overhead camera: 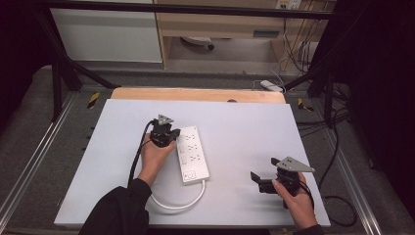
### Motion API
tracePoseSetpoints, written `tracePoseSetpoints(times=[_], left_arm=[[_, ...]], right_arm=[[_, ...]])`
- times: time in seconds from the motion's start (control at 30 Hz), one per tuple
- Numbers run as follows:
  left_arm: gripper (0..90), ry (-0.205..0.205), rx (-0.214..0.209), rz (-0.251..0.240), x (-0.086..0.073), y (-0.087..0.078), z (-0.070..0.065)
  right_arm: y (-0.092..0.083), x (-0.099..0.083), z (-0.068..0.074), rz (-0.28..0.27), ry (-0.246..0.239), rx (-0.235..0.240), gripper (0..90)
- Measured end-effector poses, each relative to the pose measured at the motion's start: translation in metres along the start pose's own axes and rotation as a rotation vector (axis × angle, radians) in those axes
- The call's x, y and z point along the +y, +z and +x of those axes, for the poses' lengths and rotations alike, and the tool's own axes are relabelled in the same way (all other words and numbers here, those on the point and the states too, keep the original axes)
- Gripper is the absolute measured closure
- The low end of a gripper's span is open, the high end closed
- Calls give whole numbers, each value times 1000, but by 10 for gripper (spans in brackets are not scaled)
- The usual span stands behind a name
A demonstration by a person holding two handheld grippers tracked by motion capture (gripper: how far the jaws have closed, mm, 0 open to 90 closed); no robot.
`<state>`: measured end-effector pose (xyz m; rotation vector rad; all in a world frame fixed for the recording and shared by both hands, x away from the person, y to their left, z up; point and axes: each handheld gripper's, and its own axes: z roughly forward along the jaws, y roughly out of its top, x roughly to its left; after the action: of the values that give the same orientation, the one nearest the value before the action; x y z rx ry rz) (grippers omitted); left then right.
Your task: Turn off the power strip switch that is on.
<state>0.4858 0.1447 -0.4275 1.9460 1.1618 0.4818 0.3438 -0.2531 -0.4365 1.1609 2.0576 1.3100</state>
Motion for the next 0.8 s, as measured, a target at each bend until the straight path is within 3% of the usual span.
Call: tracePoseSetpoints(times=[0.8], left_arm=[[900, -12, -2, 16, -2, 4, 1]], right_arm=[[-1, 0, 0, -1, 4, 1, 24]])
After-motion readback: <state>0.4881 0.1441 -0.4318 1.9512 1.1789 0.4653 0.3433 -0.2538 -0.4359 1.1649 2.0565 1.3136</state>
